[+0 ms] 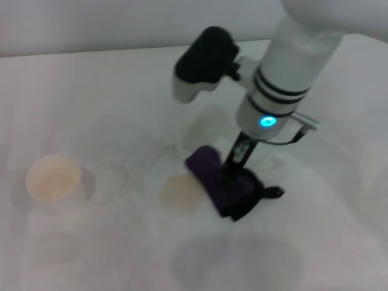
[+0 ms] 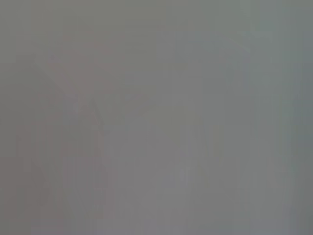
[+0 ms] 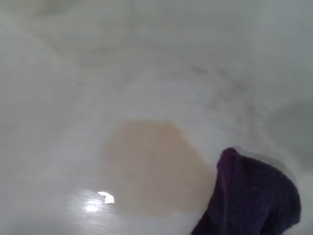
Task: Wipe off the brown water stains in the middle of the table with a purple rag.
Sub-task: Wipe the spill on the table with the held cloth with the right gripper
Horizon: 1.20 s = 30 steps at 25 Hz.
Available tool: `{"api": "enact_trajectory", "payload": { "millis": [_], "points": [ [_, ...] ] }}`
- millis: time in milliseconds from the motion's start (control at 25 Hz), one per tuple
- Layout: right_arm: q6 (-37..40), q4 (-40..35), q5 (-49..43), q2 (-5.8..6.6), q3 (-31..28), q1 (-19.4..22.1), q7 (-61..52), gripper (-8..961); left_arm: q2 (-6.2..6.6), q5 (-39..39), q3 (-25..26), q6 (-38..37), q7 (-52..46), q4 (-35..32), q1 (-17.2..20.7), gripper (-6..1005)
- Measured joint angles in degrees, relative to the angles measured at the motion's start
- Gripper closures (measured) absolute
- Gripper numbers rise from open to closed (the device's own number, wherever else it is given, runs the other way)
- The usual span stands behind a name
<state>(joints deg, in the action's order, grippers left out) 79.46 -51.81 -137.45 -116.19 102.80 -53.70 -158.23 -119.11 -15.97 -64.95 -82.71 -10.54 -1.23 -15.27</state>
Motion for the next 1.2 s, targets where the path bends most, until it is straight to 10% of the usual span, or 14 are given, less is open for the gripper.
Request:
{"api": "enact_trajectory", "payload": {
  "millis": [560,1200],
  "points": [
    [-3.77,-0.78,13.96,-0.01,14.97,-5.1,0.6,843,-0.14,-0.2,-0.19,-0.49,-0.05,0.05,-0.35,106],
    [-4.54,0.67,13.47,-0.01,14.72,-7.34,0.87,843,-0.13,-0.2,-0.17,-0.68,0.04,0.09,0.52,106]
  ]
}}
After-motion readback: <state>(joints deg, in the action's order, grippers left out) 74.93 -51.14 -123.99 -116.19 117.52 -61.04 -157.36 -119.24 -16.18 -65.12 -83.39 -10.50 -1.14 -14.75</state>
